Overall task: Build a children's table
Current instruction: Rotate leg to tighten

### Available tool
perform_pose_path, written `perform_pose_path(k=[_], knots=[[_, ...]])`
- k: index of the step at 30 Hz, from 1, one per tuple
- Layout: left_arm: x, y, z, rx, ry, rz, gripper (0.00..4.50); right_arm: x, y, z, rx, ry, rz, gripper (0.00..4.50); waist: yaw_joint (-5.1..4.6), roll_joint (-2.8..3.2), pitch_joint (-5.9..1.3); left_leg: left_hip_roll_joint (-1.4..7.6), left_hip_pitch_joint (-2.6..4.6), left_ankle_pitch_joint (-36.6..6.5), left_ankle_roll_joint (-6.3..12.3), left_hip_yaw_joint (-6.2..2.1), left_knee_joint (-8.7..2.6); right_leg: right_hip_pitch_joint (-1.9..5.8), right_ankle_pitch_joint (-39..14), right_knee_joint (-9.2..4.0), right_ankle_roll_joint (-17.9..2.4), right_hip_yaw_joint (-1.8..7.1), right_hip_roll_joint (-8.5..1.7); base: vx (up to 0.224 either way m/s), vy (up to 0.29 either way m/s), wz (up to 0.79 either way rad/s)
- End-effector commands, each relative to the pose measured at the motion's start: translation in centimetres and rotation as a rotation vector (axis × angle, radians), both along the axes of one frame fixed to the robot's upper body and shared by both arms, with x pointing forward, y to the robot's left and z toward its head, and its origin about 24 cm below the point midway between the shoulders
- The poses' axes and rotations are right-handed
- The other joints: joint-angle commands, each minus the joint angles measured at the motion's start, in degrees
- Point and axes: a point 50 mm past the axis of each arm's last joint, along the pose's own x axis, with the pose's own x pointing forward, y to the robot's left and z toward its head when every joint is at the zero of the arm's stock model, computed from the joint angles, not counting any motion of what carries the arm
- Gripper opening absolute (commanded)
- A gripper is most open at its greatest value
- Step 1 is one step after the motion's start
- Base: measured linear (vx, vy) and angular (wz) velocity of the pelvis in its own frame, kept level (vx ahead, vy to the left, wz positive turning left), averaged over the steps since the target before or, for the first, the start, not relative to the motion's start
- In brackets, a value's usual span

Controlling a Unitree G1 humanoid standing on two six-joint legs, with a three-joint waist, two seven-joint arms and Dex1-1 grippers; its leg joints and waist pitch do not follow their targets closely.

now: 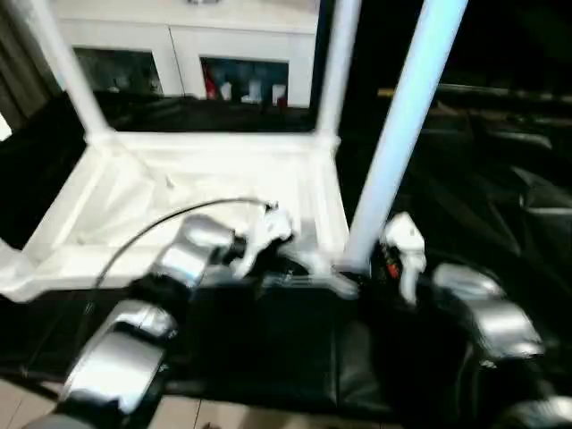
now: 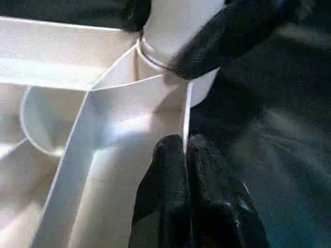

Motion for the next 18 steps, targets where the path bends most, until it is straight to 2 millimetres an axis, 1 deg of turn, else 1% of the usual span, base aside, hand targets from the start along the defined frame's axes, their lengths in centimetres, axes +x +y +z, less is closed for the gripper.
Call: perform_pose_path(k=[1, 2, 3, 4, 6, 7, 8, 9, 10, 11, 14, 15, 16, 18], knots=[[-0.3, -1.2, -1.9, 0.037, 0.041, 0.124, 0.0, 0.5, -0.4, -1.5, -0.047, 0.05, -0.211, 2.56, -0.16, -0.53, -2.22, 1.1, 0.13, -15.59, 0.62, -0.95, -4.0, 2.46, -22.07, -4.63, -10.44, 1.74, -2.77, 0.0, 0.0, 0.0], [-0.4, -2.0, -2.0, 0.03, 0.028, 0.141, 0.0, 0.5, 0.1, -1.7, -0.046, 0.057, -0.251, 2.56, -0.19, -0.17, -2.14, 1.2, 0.25, -16.37, 0.43, -0.98, -4.13, 2.21, -22.76, -4.87, -9.68, 1.78, -2.74, 0.0, 0.0, 0.0], [-0.4, -2.5, -2.0, 0.025, 0.019, 0.151, 0.0, 0.6, 0.4, -1.9, -0.045, 0.062, -0.277, 2.56, -0.3, -0.36, -2.24, 1.21, 0.25, -16.7, 0.39, -0.94, -4.11, 2.13, -21.68, -4.9, -9.5, 1.89, -2.61, 0.0, 0.0, 0.0], [-0.5, -3.4, -2.0, 0.014, 0.012, 0.158, 0.0, 0.7, 1.0, -2.0, -0.047, 0.059, -0.318, 2.56, -0.26, -0.38, -2.32, 1.17, 0.24, -16.62, 0.52, -0.95, -4.09, 2.18, -20.8, -4.85, -9.6, 1.93, -2.62, 0.0, 0.0, 0.0], [-0.7, -4.4, -2.0, 0.002, 0.004, 0.164, 0.0, 0.8, 1.7, -2.1, -0.042, 0.056, -0.352, 2.56, -0.3, -0.32, -2.38, 1.12, 0.27, -16.43, 0.72, -0.83, -4.01, 2.06, -18.5, -4.73, -10.15, 2.04, -2.5, 0.0, 0.0, 0.0], [-0.8, -4.9, -2.0, -0.005, -0.002, 0.165, 0.0, 0.9, 2.2, -2.1, -0.031, 0.057, -0.364, 2.56, -0.26, -0.32, -2.45, 1.08, 0.27, -15.75, 1.02, -0.7, -3.9, 2.03, -16.53, -4.58, -10.61, 2.15, -2.48, 0.0, 0.0, 0.0], [-1.0, -5.7, -1.9, -0.015, -0.01, 0.154, 0.0, 1.0, 2.9, -2.1, -0.021, 0.053, -0.372, 2.56, -0.12, -0.37, -2.45, 0.99, 0.2, -15.34, 1.45, -0.65, -3.86, 2.17, -15.81, -4.57, -10.62, 2.1, -2.45, 0.0, 0.0, 0.0], [-1.0, -5.7, -1.9, -0.015, -0.01, 0.154, 0.0, 1.0, 2.9, -2.1, -0.021, 0.053, -0.372, 2.56, -0.08, -0.39, -2.47, 0.95, 0.07, -14.83, 1.89, -0.61, -3.82, 2.25, -15.4, -4.51, -10.52, 2.11, -2.48, 0.0, 0.0, 0.0], [-1.4, -7.3, -1.7, -0.041, -0.022, 0.125, 0.0, 1.1, 4.7, -1.9, -0.019, 0.033, -0.349, 2.56, -0.04, -0.25, -2.47, 0.97, 0.04, -14.67, 1.97, -0.66, -3.85, 2.27, -15.42, -4.5, -10.44, 2.07, -2.51, 0.0, 0.0, 0.0], [-1.5, -7.7, -1.7, -0.046, -0.025, 0.118, 0.0, 1.1, 5.1, -1.9, -0.024, 0.024, -0.348, 2.56, -0.13, -0.3, -2.48, 0.96, -0.03, -14.31, 1.87, -0.65, -3.85, 2.24, -15.45, -4.53, -10.25, 2.08, -2.51, 0.0, 0.0, 0.0], [-1.5, -7.8, -1.6, -0.041, -0.041, 0.11, 0.0, 1.2, 5.3, -1.8, -0.037, 0.009, -0.348, 2.56, -0.09, -0.27, -2.32, 0.95, 0.03, -15.28, 2.05, -0.71, -3.98, 2.2, -17.59, -4.8, -9.54, 2.0, -2.53, 0.0, 0.0, 0.0], [-1.5, -7.5, -1.7, -0.033, -0.052, 0.097, 0.0, 1.4, 4.7, -1.7, -0.022, 0.008, -0.371, 2.56, -0.08, -0.17, -2.37, 0.98, 0.06, -15.68, 2.03, -0.72, -4.02, 2.14, -18.12, -4.88, -9.16, 2.04, -2.54, 0.0, 0.0, 0.0], [-1.5, -7.5, -1.7, -0.033, -0.052, 0.097, 0.0, 1.4, 4.7, -1.7, -0.022, 0.008, -0.371, 2.56, -0.11, -0.15, -2.33, 1.0, 0.09, -15.9, 1.99, -0.74, -4.05, 2.11, -18.2, -4.88, -9.14, 2.03, -2.51, 0.0, 0.0, 0.0], [-1.5, -6.8, -1.8, -0.026, -0.062, 0.073, 0.0, 1.6, 4.2, -1.3, 0.029, 0.011, -0.38, 3.26, -0.14, -0.19, -2.29, 0.99, 0.05, -16.51, 2.05, -0.77, -4.13, 2.11, -18.47, -4.95, -8.95, 2.02, -2.5, 0.0, 0.0, 0.0]])
